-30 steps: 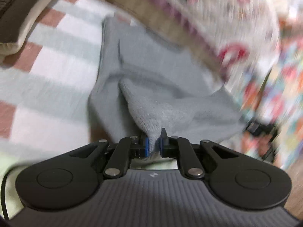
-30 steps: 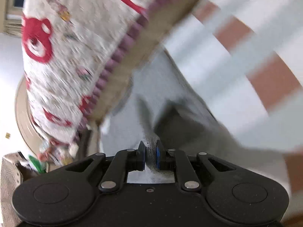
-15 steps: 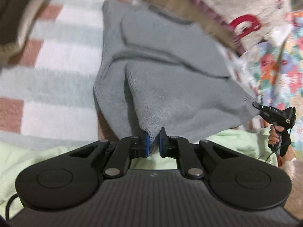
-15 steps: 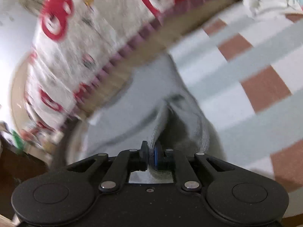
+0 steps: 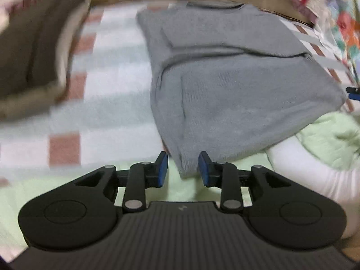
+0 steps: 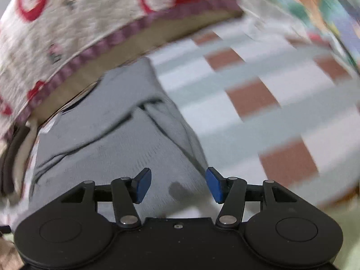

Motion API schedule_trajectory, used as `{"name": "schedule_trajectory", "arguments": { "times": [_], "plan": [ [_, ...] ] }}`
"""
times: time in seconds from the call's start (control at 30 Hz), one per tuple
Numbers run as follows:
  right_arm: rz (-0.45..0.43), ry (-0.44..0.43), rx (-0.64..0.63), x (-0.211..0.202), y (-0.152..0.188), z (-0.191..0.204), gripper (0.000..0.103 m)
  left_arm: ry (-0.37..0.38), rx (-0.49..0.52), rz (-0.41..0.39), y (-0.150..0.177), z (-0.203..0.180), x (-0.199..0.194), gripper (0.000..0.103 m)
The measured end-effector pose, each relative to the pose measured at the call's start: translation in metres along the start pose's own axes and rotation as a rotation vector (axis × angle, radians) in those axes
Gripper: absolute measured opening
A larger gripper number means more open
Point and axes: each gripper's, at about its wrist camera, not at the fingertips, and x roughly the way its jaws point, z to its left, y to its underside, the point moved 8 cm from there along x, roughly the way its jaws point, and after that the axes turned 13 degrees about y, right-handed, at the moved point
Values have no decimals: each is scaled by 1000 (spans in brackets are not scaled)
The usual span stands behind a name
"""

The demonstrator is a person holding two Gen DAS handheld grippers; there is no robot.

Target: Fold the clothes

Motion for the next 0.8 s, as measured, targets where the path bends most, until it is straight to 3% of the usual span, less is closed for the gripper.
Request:
{"name": "schedule_trajectory", "arguments": {
  "times": [0.13, 0.27, 0.33, 0.37, 0.4, 0.43, 0.57, 0.67, 0.73, 0.77, 0.8],
  "plan": [
    [105, -97, 178, 6, 28, -16, 60, 93, 203, -81, -11, -36, -7, 35],
    [83, -153, 207, 18, 39, -5, 60, 211, 364, -8, -9, -66, 9, 40],
    [63, -183, 206, 29, 38, 4, 61, 218, 390, 36, -11, -69, 19, 40],
    [53, -197, 205, 34, 37, 8, 49, 220, 401, 55, -13, -69, 24, 40],
    [42, -207, 202, 32, 32, 12, 18, 221, 422, 68, -14, -71, 27, 40],
    [30, -216, 198, 30, 27, 16, 12, 219, 451, 77, -14, -74, 28, 40],
    [-16, -252, 183, 21, 8, 32, 12, 211, 599, 152, -7, -88, 44, 43],
    [-51, -278, 171, 14, -6, 43, 12, 163, 603, 302, 2, -85, 73, 45],
    [-74, -296, 163, 9, -15, 51, 12, 99, 600, 340, 0, -79, 86, 45],
    [-86, -305, 159, 7, -20, 55, 12, 105, 595, 340, -2, -77, 87, 45],
    [-98, -314, 156, 4, -25, 59, 12, 107, 586, 335, -5, -74, 87, 38]
  ]
}}
